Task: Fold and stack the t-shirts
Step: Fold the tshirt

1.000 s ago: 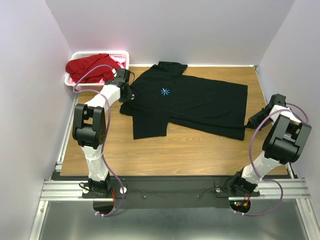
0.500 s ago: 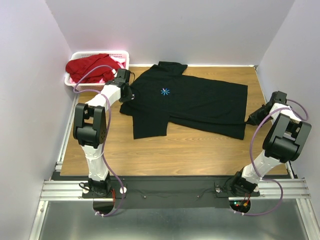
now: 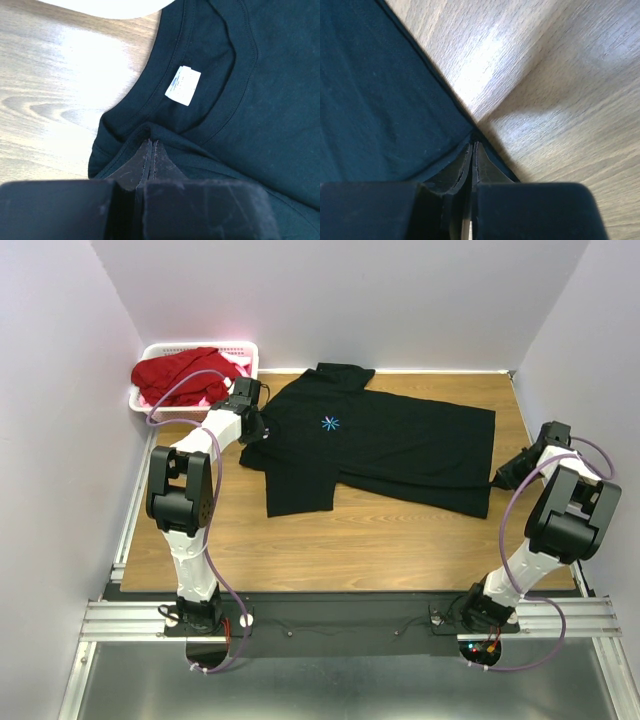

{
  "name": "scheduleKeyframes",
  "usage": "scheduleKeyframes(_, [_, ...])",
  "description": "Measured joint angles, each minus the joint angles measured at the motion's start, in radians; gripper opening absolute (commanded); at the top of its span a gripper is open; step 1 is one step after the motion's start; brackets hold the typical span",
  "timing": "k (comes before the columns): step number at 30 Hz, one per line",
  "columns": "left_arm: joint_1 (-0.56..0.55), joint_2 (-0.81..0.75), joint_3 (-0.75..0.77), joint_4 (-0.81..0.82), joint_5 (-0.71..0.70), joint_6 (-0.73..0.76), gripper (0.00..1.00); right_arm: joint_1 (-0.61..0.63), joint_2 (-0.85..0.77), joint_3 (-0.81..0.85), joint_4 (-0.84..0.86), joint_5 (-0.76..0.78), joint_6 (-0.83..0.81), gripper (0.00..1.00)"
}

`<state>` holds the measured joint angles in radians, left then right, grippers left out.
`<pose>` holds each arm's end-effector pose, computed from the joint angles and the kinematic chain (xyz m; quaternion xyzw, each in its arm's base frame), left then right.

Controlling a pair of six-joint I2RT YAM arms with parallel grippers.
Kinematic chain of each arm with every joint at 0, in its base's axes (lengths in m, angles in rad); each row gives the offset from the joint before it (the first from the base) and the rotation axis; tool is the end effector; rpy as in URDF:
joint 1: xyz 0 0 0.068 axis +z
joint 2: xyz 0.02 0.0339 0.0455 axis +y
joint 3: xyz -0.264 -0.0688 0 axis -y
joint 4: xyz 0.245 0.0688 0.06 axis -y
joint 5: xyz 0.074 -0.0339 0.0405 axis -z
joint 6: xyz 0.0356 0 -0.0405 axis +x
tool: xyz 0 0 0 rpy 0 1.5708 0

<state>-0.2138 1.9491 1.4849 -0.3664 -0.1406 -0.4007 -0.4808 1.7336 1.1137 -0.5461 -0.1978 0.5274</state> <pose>0.4282 -0.0879 0.2221 -0.1121 0.9236 -0.0467 0.3637 0.3046 -0.1510 0.1804 0.4535 0.8631 0.1014 0.1977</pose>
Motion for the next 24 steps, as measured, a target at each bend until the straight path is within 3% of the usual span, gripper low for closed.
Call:
scheduleKeyframes(2, [0.000,0.000,0.000,0.003,0.000,0.000,0.04,0.003,0.005,0.000,0.004,0.000,0.000,0.13])
scheduleKeyframes(4, [0.000,0.000,0.000,0.005,0.000,0.001,0.17,0.006,0.008,0.000,0.006,0.000,-0.008,0.24])
scheduleKeyframes(5, [0.000,0.000,0.000,0.005,0.000,0.003,0.28,0.011,0.008,0.000,0.007,-0.002,-0.015,0.37])
scheduleKeyframes(6, [0.000,0.000,0.000,0.006,0.000,0.002,0.28,0.017,0.008,0.000,0.009,-0.001,-0.021,0.43])
scheduleKeyframes(9, [0.000,0.000,0.000,0.012,-0.003,0.005,0.54,0.049,0.002,0.000,0.011,0.010,-0.044,0.62])
scheduleKeyframes(12, [0.002,0.000,0.001,0.016,-0.009,0.009,0.70,0.131,-0.032,0.011,0.006,0.032,-0.077,0.73])
scheduleKeyframes(20, [0.006,-0.061,0.002,-0.003,-0.025,0.023,0.71,0.493,-0.173,0.131,0.026,0.089,-0.251,0.74])
scheduleKeyframes(24, [0.002,-0.222,-0.110,0.009,-0.014,0.027,0.72,0.664,-0.181,0.160,0.039,0.085,-0.340,0.72])
